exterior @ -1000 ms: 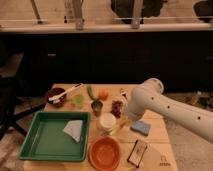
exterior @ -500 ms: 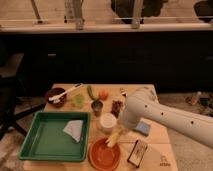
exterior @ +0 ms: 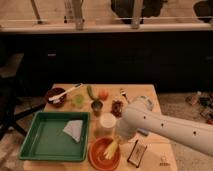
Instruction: Place banana in red bowl
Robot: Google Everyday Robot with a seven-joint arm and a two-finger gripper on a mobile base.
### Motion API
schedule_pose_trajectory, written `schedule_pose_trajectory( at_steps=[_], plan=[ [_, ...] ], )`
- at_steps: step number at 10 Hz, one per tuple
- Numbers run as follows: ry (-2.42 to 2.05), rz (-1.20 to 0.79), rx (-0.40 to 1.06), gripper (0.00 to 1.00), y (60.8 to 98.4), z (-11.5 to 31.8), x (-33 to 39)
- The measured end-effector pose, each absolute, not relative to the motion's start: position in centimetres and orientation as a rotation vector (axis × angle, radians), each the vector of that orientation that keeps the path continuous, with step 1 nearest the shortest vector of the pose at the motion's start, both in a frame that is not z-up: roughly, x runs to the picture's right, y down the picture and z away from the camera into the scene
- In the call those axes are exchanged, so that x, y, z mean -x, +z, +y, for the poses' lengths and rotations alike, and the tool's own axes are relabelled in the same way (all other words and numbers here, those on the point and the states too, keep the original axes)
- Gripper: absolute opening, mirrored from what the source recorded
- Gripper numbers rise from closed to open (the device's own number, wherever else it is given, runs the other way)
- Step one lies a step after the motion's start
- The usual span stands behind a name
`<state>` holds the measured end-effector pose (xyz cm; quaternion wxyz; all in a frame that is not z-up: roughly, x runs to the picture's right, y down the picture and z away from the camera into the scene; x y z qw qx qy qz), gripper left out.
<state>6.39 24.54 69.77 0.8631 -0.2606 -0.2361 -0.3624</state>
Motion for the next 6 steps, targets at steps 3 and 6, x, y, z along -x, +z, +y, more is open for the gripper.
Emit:
schedule_pose_trajectory(
  at_steps=[3,6],
  plan=[
    [-0.752,-0.485,0.537,0.0,69.6,25.6,-5.1],
    [-0.728,-0.473,0.535,0.0,70.2,25.7,-4.5]
  ],
)
